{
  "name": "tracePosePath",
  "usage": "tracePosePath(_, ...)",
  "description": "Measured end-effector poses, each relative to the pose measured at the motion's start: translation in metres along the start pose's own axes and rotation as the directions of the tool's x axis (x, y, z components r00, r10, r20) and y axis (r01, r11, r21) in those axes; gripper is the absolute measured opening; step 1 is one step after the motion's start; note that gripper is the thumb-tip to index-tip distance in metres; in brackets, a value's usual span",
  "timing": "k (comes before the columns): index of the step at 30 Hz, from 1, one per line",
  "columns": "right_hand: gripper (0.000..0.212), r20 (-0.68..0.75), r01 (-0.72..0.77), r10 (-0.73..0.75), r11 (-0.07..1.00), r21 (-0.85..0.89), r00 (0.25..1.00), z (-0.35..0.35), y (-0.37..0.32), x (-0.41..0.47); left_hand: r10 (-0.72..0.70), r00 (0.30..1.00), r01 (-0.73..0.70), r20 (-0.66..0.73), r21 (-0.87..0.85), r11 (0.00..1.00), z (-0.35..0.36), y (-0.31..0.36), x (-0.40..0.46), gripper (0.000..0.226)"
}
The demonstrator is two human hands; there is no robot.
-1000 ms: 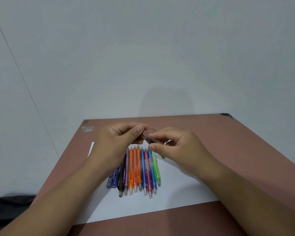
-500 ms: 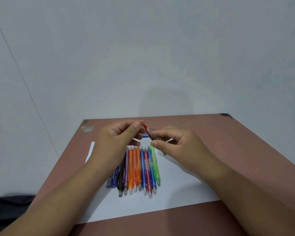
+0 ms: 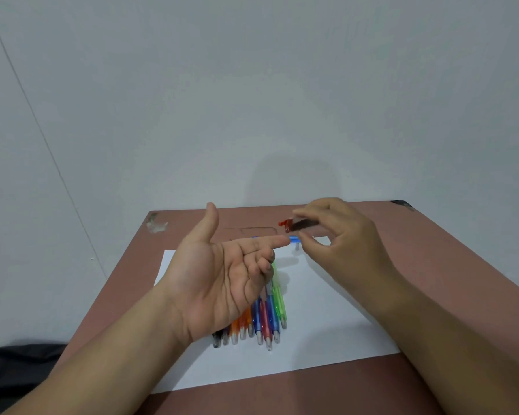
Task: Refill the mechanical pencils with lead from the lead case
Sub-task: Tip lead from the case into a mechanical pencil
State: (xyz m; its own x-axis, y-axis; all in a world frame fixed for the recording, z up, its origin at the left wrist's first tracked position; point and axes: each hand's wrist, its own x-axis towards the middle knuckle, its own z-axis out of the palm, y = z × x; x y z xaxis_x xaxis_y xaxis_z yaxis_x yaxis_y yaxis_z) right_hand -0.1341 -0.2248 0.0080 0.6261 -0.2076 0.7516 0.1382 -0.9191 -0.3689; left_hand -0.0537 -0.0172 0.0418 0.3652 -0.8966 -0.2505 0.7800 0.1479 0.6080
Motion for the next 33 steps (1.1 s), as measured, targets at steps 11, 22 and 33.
tracePosePath(11,0.039,0.006,0.139,-0.139,0.985,-0.107,0.99,-0.002,0.001,0.003,0.03,0.998,-0.031,-0.052,-0.02,0.999,0.001,-0.01,0.003,0.106)
tracePosePath(22,0.051,0.059,0.142,-0.137,0.986,-0.088,0.989,0.0,0.004,0.003,0.084,0.995,-0.081,-0.059,0.058,0.995,0.003,-0.011,0.004,0.105)
tracePosePath(33,0.059,0.092,0.102,-0.093,0.989,-0.103,0.991,-0.001,0.007,0.001,0.098,0.994,-0.091,-0.043,0.156,0.984,-0.004,-0.011,0.009,0.095)
